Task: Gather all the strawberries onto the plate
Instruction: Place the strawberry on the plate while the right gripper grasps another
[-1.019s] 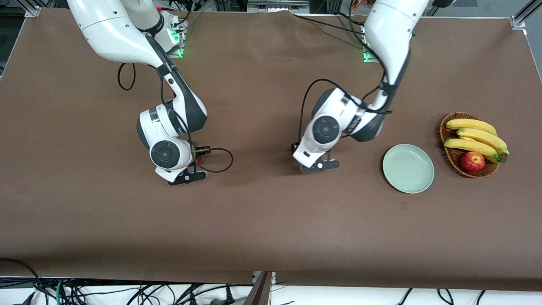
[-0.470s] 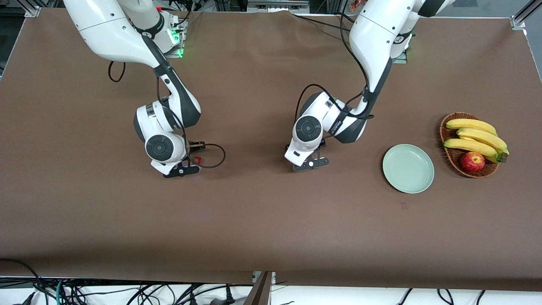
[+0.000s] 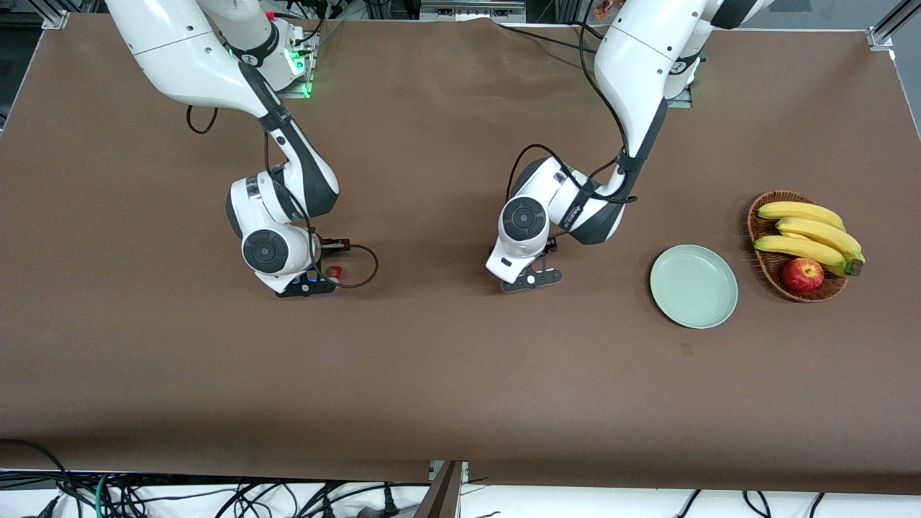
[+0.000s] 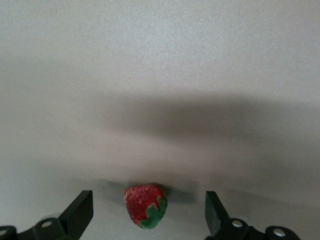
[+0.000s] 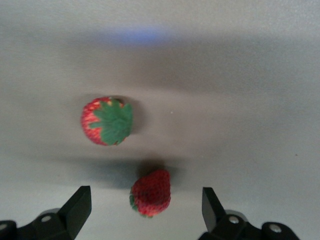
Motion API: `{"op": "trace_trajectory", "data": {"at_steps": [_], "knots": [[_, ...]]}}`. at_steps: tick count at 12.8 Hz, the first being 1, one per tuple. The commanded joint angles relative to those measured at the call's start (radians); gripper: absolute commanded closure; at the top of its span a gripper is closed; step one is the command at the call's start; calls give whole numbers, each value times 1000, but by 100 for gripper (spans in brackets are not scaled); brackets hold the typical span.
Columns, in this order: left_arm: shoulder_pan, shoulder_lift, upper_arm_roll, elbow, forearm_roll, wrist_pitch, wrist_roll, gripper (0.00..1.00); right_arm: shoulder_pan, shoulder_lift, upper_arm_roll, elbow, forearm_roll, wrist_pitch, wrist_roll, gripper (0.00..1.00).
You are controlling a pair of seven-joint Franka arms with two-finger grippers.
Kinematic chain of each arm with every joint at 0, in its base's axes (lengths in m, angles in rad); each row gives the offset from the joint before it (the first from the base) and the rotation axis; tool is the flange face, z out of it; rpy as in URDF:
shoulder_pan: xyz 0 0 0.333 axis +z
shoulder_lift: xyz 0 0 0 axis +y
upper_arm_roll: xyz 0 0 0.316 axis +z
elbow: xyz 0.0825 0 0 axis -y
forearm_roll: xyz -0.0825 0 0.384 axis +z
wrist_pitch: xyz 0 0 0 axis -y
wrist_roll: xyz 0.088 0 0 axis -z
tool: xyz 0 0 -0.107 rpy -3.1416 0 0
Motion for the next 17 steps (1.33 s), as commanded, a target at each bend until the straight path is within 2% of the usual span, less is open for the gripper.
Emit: {"op": "trace_trajectory", "data": {"at_steps": [1,2,3,5,6,8,9,10,12,14,17], "knots": [[-3,-9,1,-23,28,2,-15,25,-7,-40,-1,-76,17,59,9,40],[-3,-9,1,-33,28,2,-15,37,-7,-39,-1,-78,16,59,8,48],[-3,-9,1,-37,28,2,-11,50,-7,-40,-1,-78,17,54,9,66],[-1,-11,1,-34,28,2,-3,76,-7,-48,1,-75,17,47,9,97],[0,-12,2,-34,28,1,0,79,-7,-51,1,-73,17,45,9,100],[6,-29,2,-31,30,-20,0,81,-7,-59,7,-67,19,44,11,100],[9,-43,5,-19,30,-72,0,81,-7,-62,10,-61,20,44,20,100],[12,-64,14,-8,41,-139,15,81,-7,-62,39,-44,20,44,51,100],[54,-110,30,-4,77,-246,110,81,2,-44,93,-7,22,56,200,100],[133,-138,31,-5,88,-296,265,81,31,-7,148,43,41,92,354,100],[239,-166,31,-5,91,-323,507,81,139,77,192,167,46,207,679,100]]}}
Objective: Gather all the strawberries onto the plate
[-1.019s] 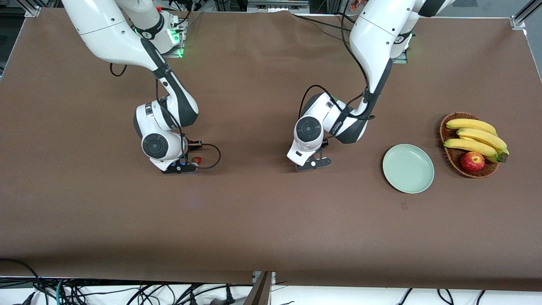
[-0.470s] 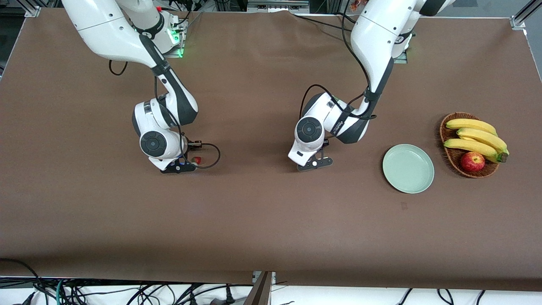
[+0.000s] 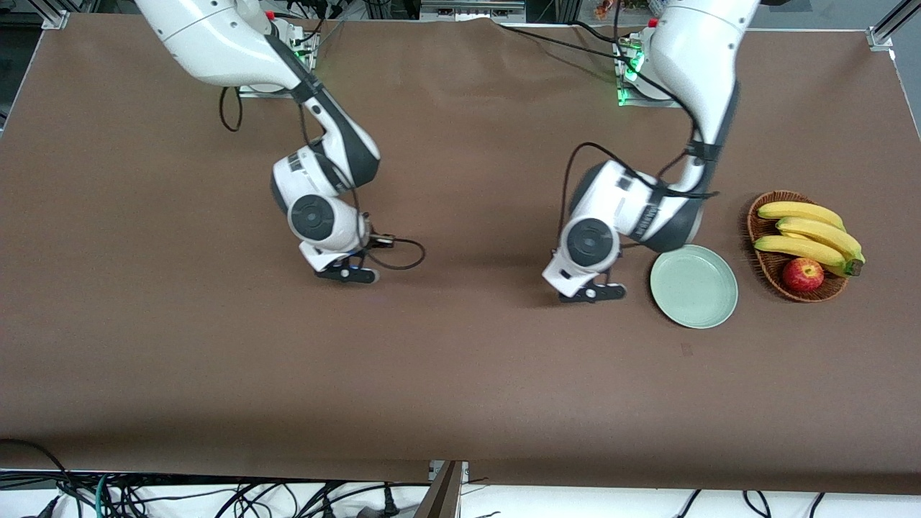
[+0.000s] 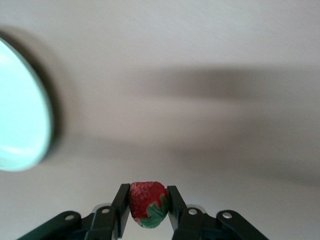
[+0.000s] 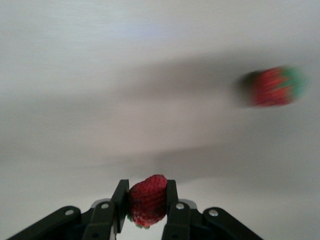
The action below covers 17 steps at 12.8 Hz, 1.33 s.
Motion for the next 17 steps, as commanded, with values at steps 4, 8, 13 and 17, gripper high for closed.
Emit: {"op": "trace_trajectory", "data": {"at_steps": [4,8,13,17], "knots": [[204,-16,-12,-29,121,-25,531,81,257,322,21,481,0,193,507,100],[330,22,-15,-21,112,32,838,81,351,453,19,572,0,419,537,100],[362,97,-25,-29,52,107,928,77,402,529,18,627,-3,549,537,3],[364,62,-27,-27,17,97,930,0,287,376,19,620,-56,250,484,0]]}}
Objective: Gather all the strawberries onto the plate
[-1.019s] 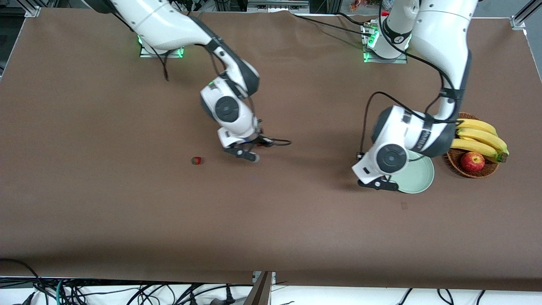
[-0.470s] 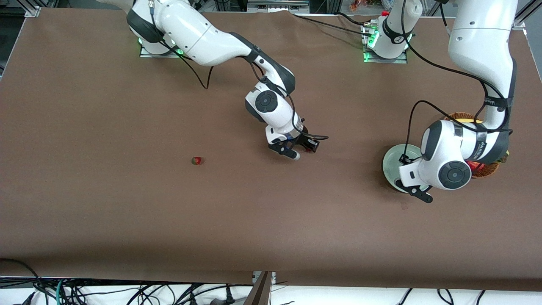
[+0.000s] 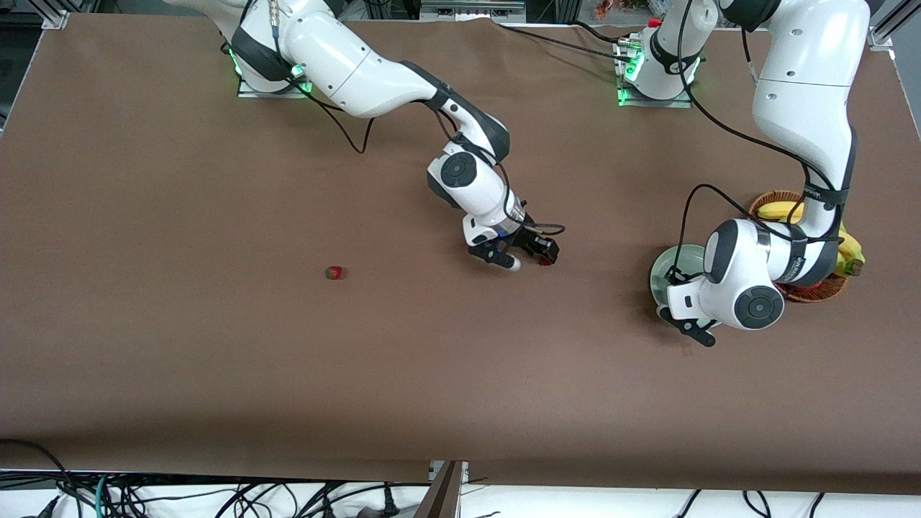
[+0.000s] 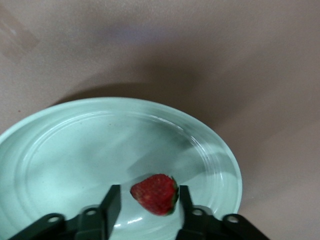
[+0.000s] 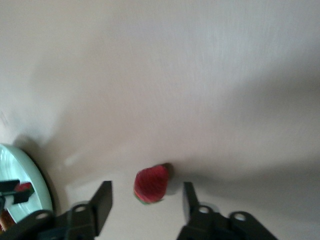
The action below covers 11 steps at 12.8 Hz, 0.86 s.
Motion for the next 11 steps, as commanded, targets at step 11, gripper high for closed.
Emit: {"op": "trace_trajectory", "data": {"at_steps": [11], "knots": [[-119,-87,-218,5,-65,46,-731,0,-391,-488,-166,-359,-42,-861,-1007,0]]}}
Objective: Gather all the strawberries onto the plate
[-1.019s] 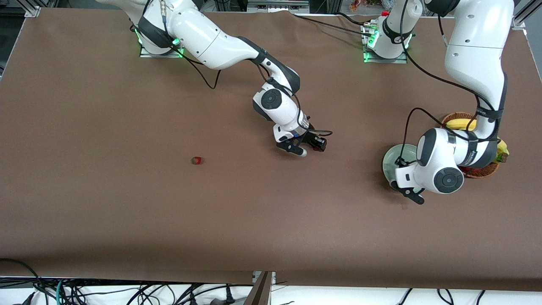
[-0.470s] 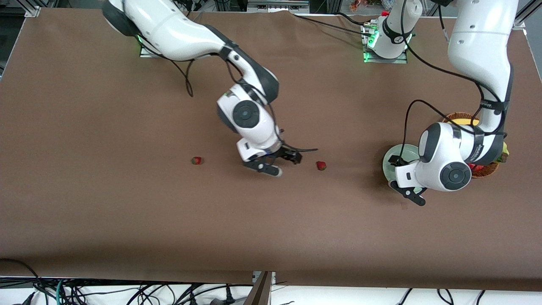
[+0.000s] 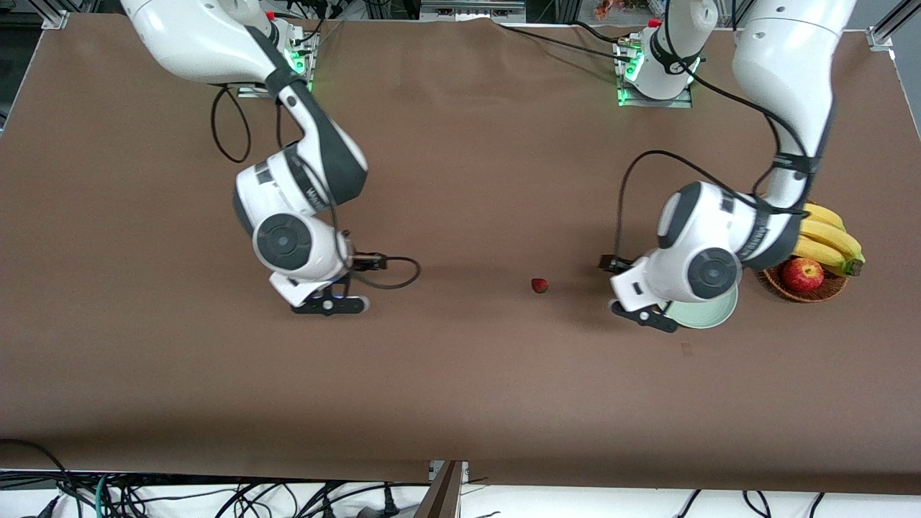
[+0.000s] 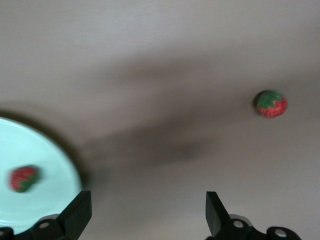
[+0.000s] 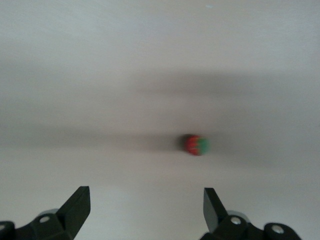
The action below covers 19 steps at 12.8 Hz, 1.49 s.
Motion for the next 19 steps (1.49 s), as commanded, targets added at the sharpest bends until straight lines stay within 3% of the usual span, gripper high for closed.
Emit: {"op": "trace_trajectory", "data": {"at_steps": [1,5,11,12,13,14,15,19], "knots": [[-86,49,6,-9,-9,133,-227,0,-11,-54,-51,-150,-1,67,-132,0],[-172,123,9,-13,5,332,-428,0,-13,-68,-77,-332,3,298,-135,0],[-200,192,15,-16,6,514,-502,0,-13,-68,-77,-434,61,430,-126,0],[-200,192,14,-19,6,514,-502,12,-13,-66,-77,-449,63,455,-126,0],[-197,190,14,-25,5,509,-502,55,-13,-66,-77,-463,63,476,-126,0],[-197,190,14,-26,5,506,-508,78,-13,-65,-77,-472,63,496,-126,3],[-194,184,12,-27,5,496,-511,89,-13,-63,-77,-478,63,506,-126,13],[-192,173,12,-27,5,469,-536,89,-13,-68,-74,-478,81,504,-125,77]]}}
